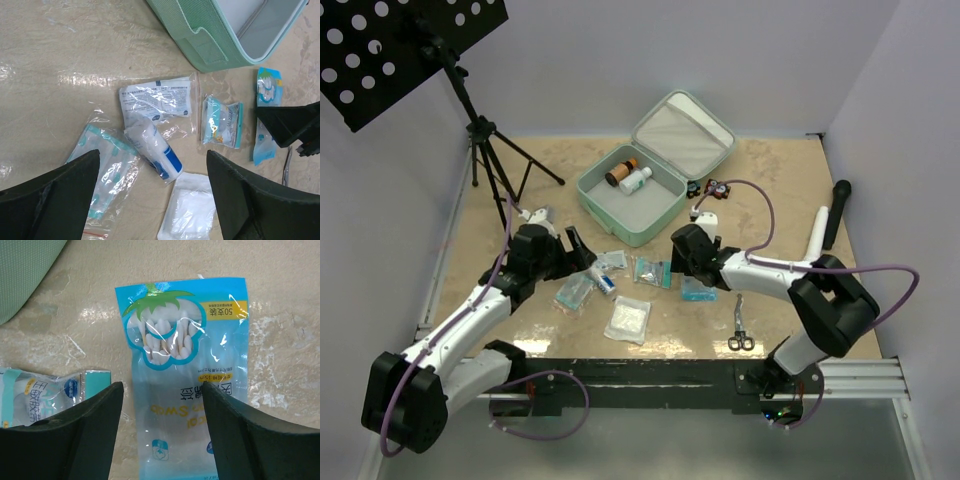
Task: Organize the medicine kit
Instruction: Pick up the medical item at the center of the board.
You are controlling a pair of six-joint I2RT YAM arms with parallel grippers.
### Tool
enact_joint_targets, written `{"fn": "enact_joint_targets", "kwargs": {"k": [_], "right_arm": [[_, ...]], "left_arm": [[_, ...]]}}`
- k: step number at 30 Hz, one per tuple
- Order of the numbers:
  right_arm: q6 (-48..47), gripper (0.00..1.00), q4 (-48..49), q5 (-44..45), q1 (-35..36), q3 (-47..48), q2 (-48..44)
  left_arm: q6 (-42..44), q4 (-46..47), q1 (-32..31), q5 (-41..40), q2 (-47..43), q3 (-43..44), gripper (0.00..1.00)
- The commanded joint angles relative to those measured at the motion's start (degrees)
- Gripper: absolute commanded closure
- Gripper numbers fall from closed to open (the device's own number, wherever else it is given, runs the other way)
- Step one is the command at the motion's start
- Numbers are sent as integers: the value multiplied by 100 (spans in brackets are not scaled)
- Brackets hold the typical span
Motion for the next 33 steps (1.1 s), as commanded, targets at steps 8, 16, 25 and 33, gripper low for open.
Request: {"fn": "enact_joint_targets", "kwargs": {"k": [8,16,25,33], "right_arm": [[-77,41,-459,425,399,531,597],[2,46,-609,426,434,602,466],[125,37,-978,400,390,874,-142],[160,39,-776,128,4,532,96]], "left_arm": [[-154,383,-6,155,11,-150,9],[-84,401,-6,164,55,-88,9],[-110,506,-6,234,99,-97,9],[-102,471,-6,260,-41,-132,9]]}}
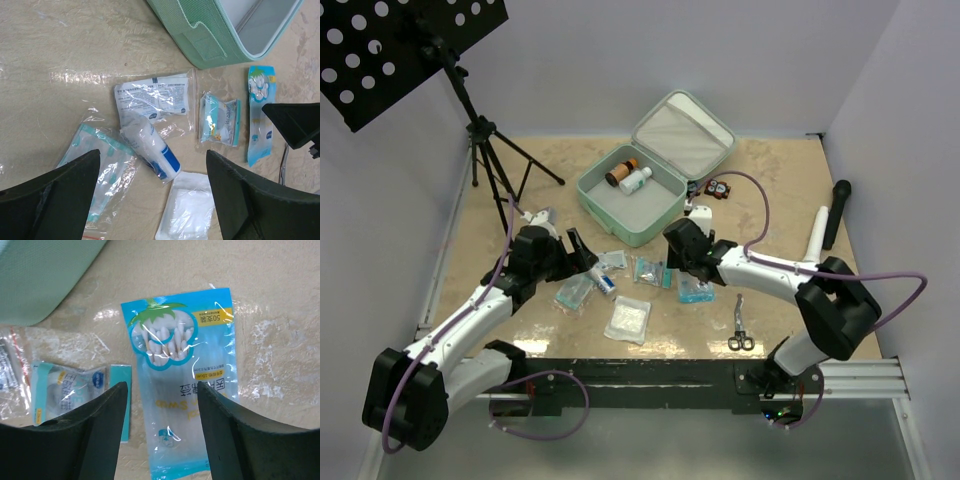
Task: Organize the medicine kit
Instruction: Pick up the medical item at the center of the board.
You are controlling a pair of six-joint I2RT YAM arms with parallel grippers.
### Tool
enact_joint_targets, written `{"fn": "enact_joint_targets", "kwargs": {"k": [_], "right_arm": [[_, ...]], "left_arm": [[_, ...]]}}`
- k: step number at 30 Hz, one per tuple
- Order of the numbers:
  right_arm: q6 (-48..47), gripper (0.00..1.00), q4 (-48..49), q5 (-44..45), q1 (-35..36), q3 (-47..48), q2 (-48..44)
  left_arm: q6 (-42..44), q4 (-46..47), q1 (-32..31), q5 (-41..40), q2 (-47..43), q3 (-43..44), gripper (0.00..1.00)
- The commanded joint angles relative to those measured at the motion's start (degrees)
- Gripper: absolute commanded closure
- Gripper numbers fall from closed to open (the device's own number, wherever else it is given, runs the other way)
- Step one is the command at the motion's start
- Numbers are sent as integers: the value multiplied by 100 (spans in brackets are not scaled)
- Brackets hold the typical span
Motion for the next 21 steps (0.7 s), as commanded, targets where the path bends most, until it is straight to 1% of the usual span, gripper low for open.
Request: {"fn": "enact_joint_targets", "kwargs": {"k": [1,5,13,19,21], "right_arm": [[121,39,157,-177,-316,-244,87],[113,39,219,-300,-465,-324,60],[16,41,307,-555,-474,-342,245],[-90,45,369,-722,-474,-359,324],[-99,49,430,-801,-474,-412,298]], "left_arm": [[-19,220,-6,114,-129,6,9],[-10,255,-6,158,-103,15,9],[-36,308,-6,211,-120,15,9],[-36,308,-6,202,-85,6,9],[-45,308,-6,202,-94,-3,9]]}}
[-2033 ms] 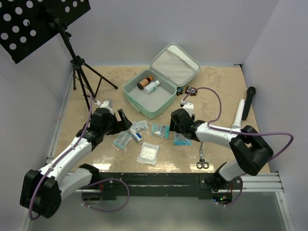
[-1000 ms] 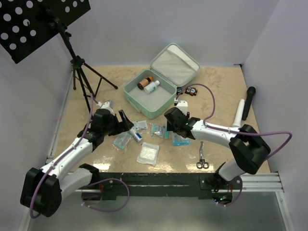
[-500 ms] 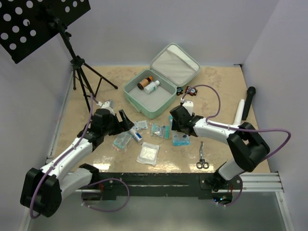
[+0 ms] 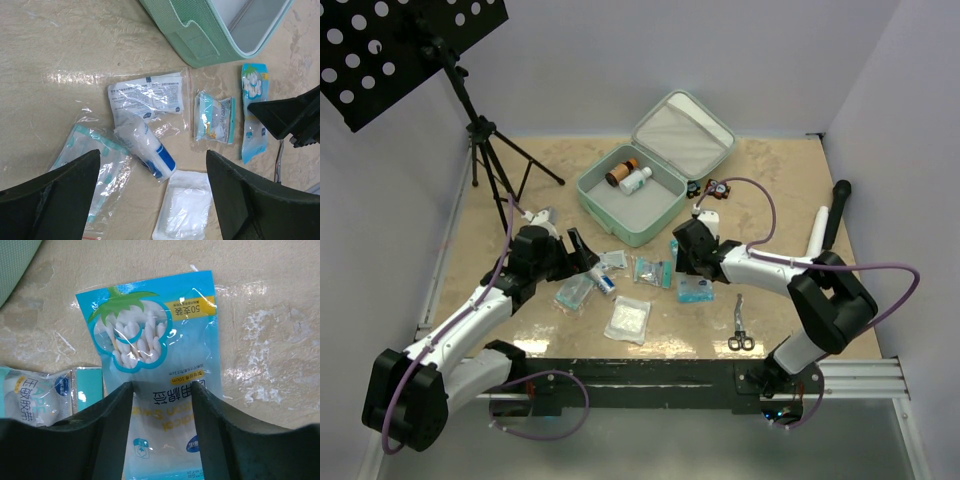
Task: Organize the medicine kit
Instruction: Pick up the medical item at the center of the board.
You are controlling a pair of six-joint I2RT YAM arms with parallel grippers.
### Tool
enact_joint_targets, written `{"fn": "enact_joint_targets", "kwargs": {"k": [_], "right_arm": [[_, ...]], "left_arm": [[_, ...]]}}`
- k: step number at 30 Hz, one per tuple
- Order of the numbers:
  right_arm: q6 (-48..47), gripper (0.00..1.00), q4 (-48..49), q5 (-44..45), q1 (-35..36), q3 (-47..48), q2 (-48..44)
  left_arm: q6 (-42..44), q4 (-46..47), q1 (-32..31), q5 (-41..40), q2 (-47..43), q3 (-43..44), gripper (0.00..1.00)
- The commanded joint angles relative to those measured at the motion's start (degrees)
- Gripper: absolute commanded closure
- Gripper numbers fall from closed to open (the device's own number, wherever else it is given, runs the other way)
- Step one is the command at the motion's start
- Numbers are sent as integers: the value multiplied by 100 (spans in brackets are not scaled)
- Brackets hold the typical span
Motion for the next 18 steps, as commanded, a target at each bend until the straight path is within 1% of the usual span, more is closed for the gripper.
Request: {"fn": "enact_joint_targets", "kwargs": {"k": [1,2,4,6,10,12,14,18], "right_arm": [[-68,53,214,-270,2,-110,42],[-77,57,232,-305,2,-119,42],[-77,63,232,-349,11,-128,25],[-68,67,232,-341,11,-163,-89],[-77,80,109,-270,20,-172,-396],[-94,89,21,-235,29,-172,-528],[-94,94,-128,-165,72,-120,-721],[-85,96,-620,81,213,170,-1274]], "left_arm": [[-43,255,-6,71,-68,-12,9],[-51,264,-6,71,-68,-29,9],[-52,255,-6,62,-68,-21,9],[-43,238,-6,53,-68,-21,10],[-34,211,-6,1,-41,6,10],[-25,202,-6,-8,-6,41,10],[-17,185,-6,-8,29,76,10],[-16,80,-6,-122,29,190,10]]}}
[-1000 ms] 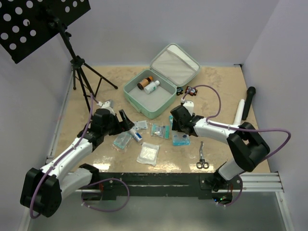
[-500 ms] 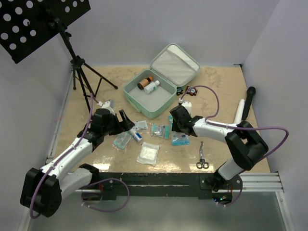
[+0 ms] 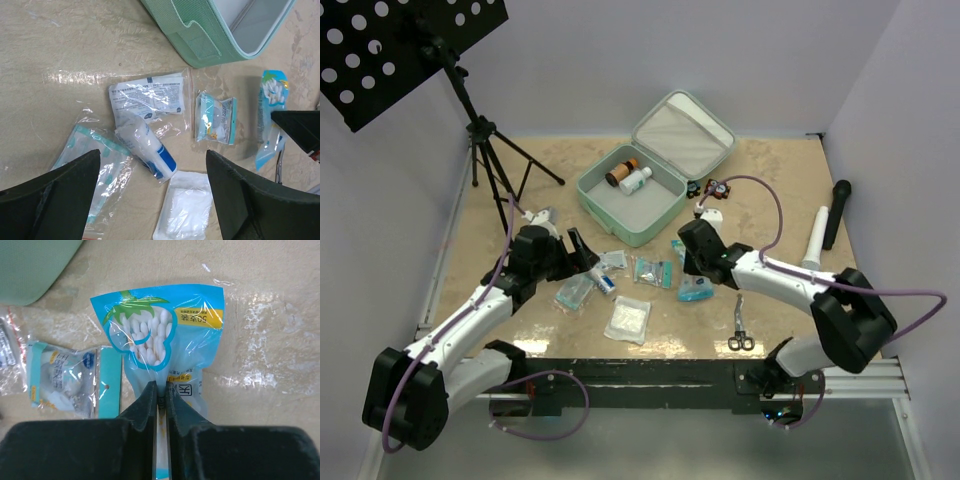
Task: Organize the medicine kit
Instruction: Pick up the medical item at the center of the board, then place the medical item at the medicine box.
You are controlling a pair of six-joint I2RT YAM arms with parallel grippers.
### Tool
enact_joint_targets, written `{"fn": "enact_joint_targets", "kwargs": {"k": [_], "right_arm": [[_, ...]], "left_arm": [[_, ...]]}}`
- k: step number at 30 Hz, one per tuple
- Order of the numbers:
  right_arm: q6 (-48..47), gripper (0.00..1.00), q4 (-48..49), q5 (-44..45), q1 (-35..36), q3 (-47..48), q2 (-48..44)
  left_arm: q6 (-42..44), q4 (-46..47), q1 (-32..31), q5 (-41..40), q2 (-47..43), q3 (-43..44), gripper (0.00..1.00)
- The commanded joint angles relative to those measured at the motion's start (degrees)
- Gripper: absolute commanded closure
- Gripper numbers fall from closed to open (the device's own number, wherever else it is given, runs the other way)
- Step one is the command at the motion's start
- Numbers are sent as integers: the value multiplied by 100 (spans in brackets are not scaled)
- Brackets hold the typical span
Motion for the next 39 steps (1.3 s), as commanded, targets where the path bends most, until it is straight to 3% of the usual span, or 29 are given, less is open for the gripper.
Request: {"fn": "enact_joint_targets", "kwargs": {"k": [1,5,10,25,39], "right_arm": [[0,97,-583,295,139,450,-747],[-281,98,-830,366,174,1056,-1143],[-1010,97,-463,427,183,1856,-960],[-2337,100,355,490,183,4466,2028],[-4157,99,1718,-222,183,5118,3312]], "left_arm": [[-16,27,-6,-140,-21,225,10],[-25,-87,-6,-359,-144,401,10],[-78,-149,-6,-676,-364,533,10],[19,-492,3,-1081,-522,639,10],[186,-711,3,-1291,-478,788,10]]}}
